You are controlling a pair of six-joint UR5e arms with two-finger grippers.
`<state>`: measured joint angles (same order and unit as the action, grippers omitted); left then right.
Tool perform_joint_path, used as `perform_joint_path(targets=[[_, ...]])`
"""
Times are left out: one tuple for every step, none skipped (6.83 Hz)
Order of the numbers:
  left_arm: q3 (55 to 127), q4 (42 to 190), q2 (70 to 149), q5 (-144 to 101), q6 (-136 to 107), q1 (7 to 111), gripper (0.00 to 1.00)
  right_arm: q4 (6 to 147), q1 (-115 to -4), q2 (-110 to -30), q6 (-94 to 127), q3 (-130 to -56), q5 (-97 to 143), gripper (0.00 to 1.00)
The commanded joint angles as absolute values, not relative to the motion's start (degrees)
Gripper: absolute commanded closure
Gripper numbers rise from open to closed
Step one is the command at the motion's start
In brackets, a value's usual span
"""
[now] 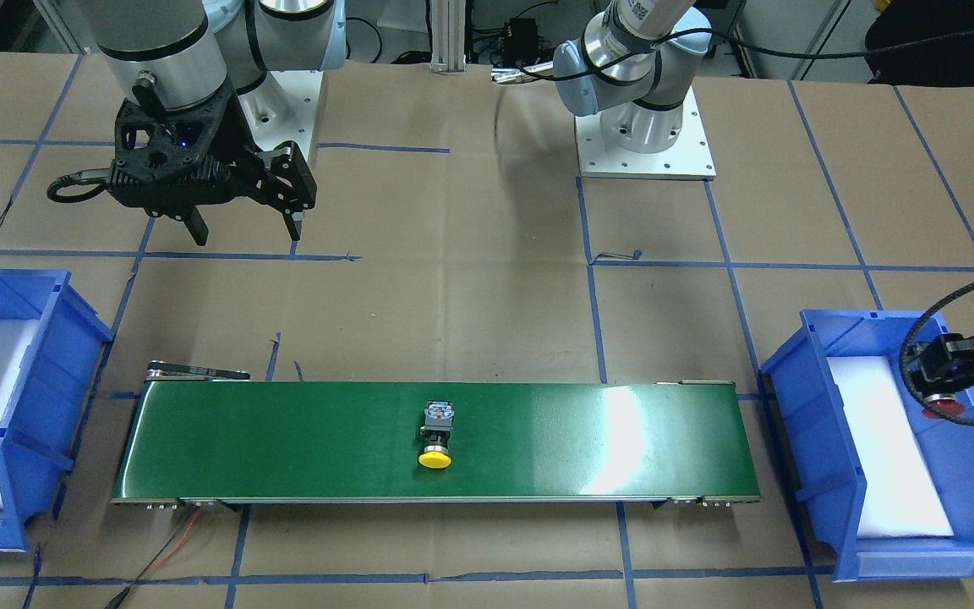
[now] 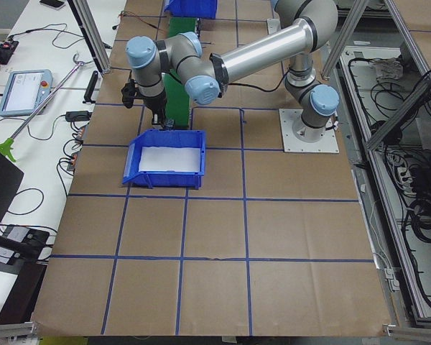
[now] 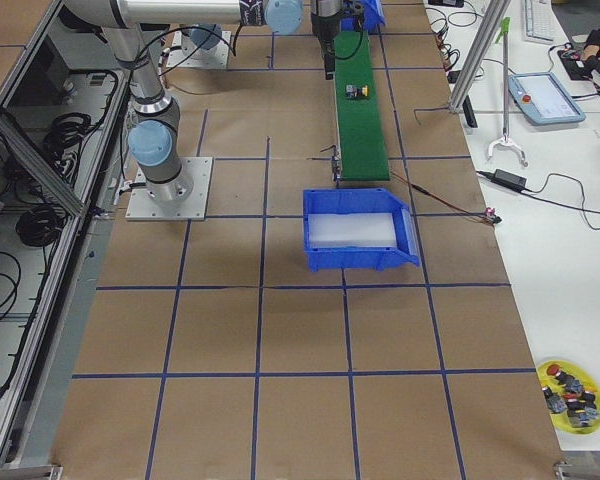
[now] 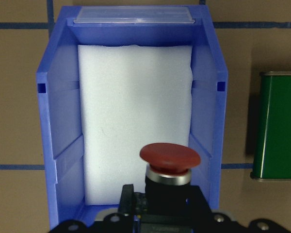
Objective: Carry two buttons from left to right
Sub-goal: 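Place the red button on the conveyor while the right gripper reaches the yellow button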
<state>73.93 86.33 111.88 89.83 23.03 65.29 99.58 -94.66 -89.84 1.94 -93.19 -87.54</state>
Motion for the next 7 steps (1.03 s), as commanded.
perform_joint_path(targets=[[74.44,86.14,111.8,89.65,9.91,73.7,0.84,99.58,-94.66,-89.74,2.02,-93.25,-87.54,0.0],[75.05,85.7,111.71,89.82,4.54,78.09,0.84,99.75,-94.66,-87.91,2.11,-93.16,-87.28,0.0],[75.23,85.69,112.67,89.82,-0.74,81.18,0.84,104.19,-94.57,-84.5,2.11,-93.16,-87.28,0.0],[75.41,84.56,113.63,89.82,-2.18,82.69,0.84,108.94,-94.57,-81.59,2.11,-93.08,-87.36,0.0],[77.67,81.24,114.6,89.82,-2.72,82.97,0.84,110.72,-94.48,-79.91,2.28,-92.9,-87.19,0.0],[82.31,74.6,114.78,89.91,-3.33,82.97,0.84,112.74,-94.22,-78.76,2.29,-92.99,-87.19,0.0],[87.83,65.31,114.79,89.91,-2.56,82.88,0.84,112.85,-92.91,-77.36,2.29,-93.16,-86.84,0.0]])
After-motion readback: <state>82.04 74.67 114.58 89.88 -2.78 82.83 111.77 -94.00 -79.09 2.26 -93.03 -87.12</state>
